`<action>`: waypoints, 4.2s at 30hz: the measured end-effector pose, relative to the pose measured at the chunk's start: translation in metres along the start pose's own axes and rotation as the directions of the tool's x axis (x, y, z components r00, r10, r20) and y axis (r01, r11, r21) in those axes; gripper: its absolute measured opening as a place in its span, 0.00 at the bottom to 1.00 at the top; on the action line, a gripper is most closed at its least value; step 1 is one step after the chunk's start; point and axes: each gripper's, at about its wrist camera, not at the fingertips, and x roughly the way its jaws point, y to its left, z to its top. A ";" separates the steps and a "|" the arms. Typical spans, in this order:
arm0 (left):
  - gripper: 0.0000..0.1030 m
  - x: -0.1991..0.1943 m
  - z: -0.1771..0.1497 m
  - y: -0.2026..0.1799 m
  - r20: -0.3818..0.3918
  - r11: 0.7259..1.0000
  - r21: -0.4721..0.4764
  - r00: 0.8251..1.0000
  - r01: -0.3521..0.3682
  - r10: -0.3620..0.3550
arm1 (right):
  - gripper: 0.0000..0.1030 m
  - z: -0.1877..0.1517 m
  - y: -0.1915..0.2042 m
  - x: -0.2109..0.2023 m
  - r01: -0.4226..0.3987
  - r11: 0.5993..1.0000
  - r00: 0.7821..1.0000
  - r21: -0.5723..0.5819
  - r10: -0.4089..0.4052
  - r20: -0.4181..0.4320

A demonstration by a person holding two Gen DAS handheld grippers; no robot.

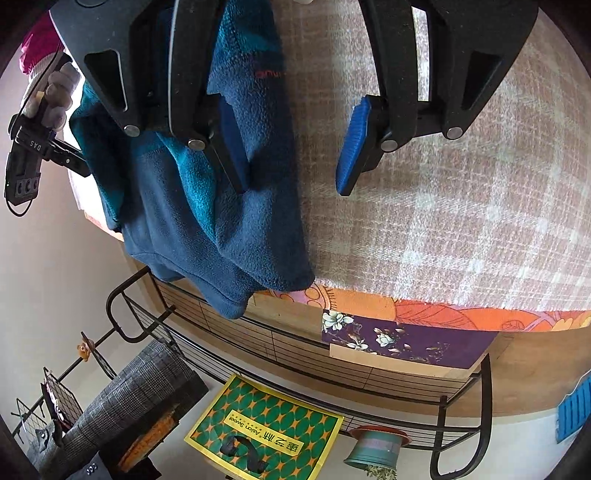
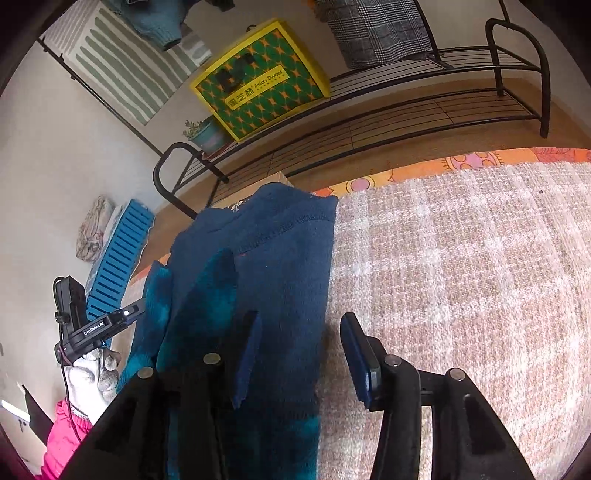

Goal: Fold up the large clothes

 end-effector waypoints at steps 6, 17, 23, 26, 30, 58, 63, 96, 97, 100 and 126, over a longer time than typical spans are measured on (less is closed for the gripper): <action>0.48 0.018 0.006 -0.027 0.027 0.987 0.145 0.998 -0.065 0.062 | 0.02 0.007 0.003 0.009 0.116 0.988 0.993 -0.100 -0.114 0.029; 0.11 0.034 0.018 -0.035 0.028 0.985 0.168 0.999 -0.032 0.027 | 0.33 0.046 -0.017 0.037 0.023 0.999 0.999 -0.023 -0.022 0.028; 0.07 0.022 0.016 -0.034 0.061 0.991 0.134 0.998 -0.014 0.006 | 0.03 0.049 -0.006 0.041 0.055 0.993 0.998 -0.100 -0.052 0.041; 0.07 0.005 0.016 -0.039 0.098 0.992 0.130 0.995 0.004 -0.017 | 0.02 0.054 -0.006 0.025 0.049 0.995 0.996 -0.089 -0.042 0.079; 0.07 -0.023 0.013 -0.055 0.131 0.988 0.153 0.991 0.020 -0.040 | 0.02 0.058 0.005 -0.001 0.024 0.993 0.992 -0.115 -0.008 0.129; 0.07 -0.235 -0.189 -0.115 0.205 0.961 0.273 0.974 0.034 -0.093 | 0.02 -0.148 0.098 -0.213 -0.001 0.948 0.988 -0.317 0.050 0.146; 0.07 -0.229 -0.251 -0.098 0.156 0.958 0.286 0.987 -0.001 -0.046 | 0.02 -0.217 0.089 -0.198 0.027 0.943 0.998 -0.333 -0.006 0.064; 0.54 -0.201 -0.300 -0.002 -0.009 0.839 -0.403 0.915 0.365 -0.403 | 0.56 -0.278 0.037 -0.164 -0.234 0.953 0.972 0.193 0.226 0.060; 0.50 -0.199 -0.300 -0.004 -0.012 0.840 -0.402 0.915 0.365 -0.403 | 0.55 -0.278 0.038 -0.160 -0.233 0.953 0.973 0.194 0.226 0.053; 0.19 -0.197 -0.299 -0.015 -0.029 0.865 -0.357 0.922 0.351 -0.386 | 0.34 -0.278 0.037 -0.151 -0.244 0.948 0.970 0.205 0.240 0.043; 0.30 -0.282 -0.325 -0.036 0.076 0.996 -0.058 0.995 0.069 -0.064 | 0.28 -0.280 0.057 -0.247 0.064 0.998 0.990 -0.021 -0.061 0.125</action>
